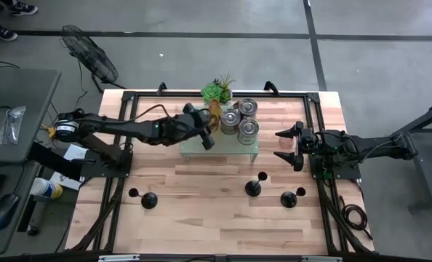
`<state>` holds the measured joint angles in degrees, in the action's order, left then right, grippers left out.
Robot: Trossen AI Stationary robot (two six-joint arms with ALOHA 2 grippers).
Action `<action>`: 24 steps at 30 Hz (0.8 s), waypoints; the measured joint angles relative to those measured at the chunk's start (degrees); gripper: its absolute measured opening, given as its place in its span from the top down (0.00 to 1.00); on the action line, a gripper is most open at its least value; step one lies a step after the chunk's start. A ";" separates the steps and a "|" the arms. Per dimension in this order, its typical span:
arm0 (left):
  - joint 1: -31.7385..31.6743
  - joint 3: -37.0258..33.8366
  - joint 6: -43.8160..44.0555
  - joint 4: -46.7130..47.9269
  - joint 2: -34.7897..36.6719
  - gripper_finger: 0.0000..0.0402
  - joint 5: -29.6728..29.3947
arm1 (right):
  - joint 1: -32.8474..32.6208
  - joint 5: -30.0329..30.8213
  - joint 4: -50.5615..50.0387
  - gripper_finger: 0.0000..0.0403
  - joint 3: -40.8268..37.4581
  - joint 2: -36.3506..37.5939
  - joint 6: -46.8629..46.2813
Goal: Pick & Place candle stick holders
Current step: Put the gold glass candle holder on the shelf
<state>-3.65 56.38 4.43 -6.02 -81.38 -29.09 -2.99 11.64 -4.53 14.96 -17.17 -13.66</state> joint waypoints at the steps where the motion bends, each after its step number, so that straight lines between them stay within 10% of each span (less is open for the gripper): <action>1: -0.38 -0.26 0.68 -0.43 0.00 0.68 0.58 | 0.00 0.00 0.00 0.01 0.00 0.00 -0.01; 24: -2.42 -7.35 -4.41 -10.82 -0.09 0.68 7.51 | 0.01 0.00 -0.01 0.01 0.00 -0.01 0.00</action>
<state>-6.07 49.04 0.01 -16.83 -81.47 -21.58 -2.98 11.64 -4.54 14.96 -17.18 -13.66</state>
